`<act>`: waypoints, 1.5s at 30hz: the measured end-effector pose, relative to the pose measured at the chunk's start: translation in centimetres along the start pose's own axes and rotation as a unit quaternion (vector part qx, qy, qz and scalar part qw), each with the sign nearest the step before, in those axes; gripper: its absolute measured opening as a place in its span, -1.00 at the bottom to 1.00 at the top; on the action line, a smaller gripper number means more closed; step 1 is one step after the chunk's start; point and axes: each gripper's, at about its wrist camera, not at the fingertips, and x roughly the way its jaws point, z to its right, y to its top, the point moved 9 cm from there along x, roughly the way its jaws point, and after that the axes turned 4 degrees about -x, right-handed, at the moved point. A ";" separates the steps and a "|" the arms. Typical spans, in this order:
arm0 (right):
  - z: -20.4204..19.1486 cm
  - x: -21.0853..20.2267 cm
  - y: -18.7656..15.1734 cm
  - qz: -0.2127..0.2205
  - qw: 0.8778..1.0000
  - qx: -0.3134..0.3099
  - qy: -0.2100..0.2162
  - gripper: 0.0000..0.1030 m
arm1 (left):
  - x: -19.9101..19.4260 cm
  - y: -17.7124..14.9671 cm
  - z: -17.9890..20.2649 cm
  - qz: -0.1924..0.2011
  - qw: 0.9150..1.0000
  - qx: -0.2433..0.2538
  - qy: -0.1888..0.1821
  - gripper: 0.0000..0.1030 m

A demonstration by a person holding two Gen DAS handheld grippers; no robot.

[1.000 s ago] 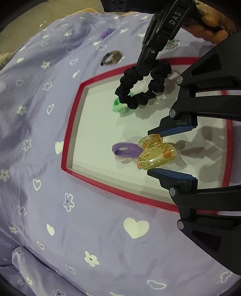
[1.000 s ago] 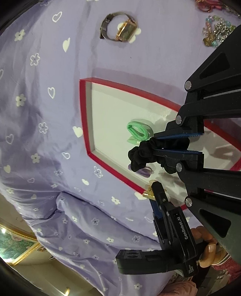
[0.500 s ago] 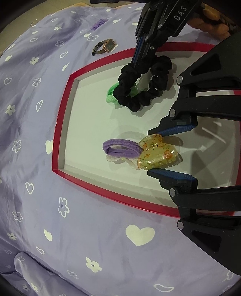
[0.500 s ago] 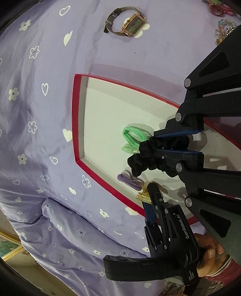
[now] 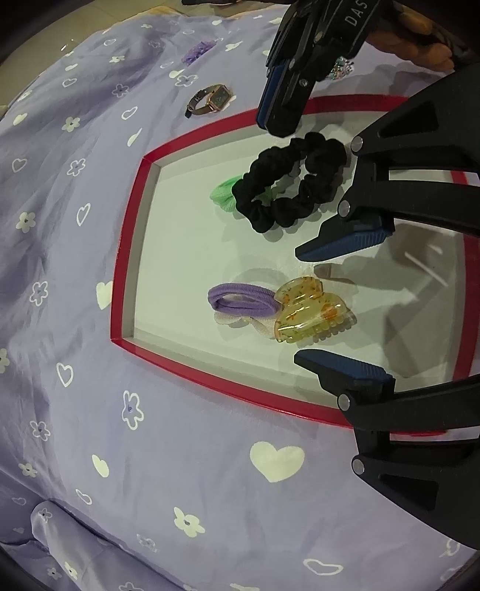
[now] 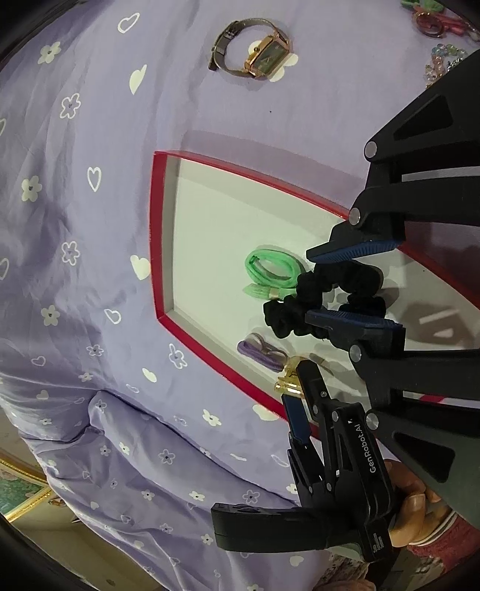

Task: Organize jewelry
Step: 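Carry the hair claw and scrunchie into the tray and release both, then grasp the gold watch with the left tool while the right tool grasps the green braided keychain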

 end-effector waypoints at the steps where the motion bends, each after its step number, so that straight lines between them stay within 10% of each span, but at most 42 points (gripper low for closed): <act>1: 0.0 -0.4 0.0 0.004 1.000 0.002 0.002 -0.43 | -0.3 0.0 0.0 0.002 1.000 -0.001 0.000 -0.01; 45: 18.6 -20.3 -13.1 0.093 0.970 0.169 -0.146 -0.24 | -3.5 -3.3 18.6 -0.003 0.986 0.130 -0.102 0.05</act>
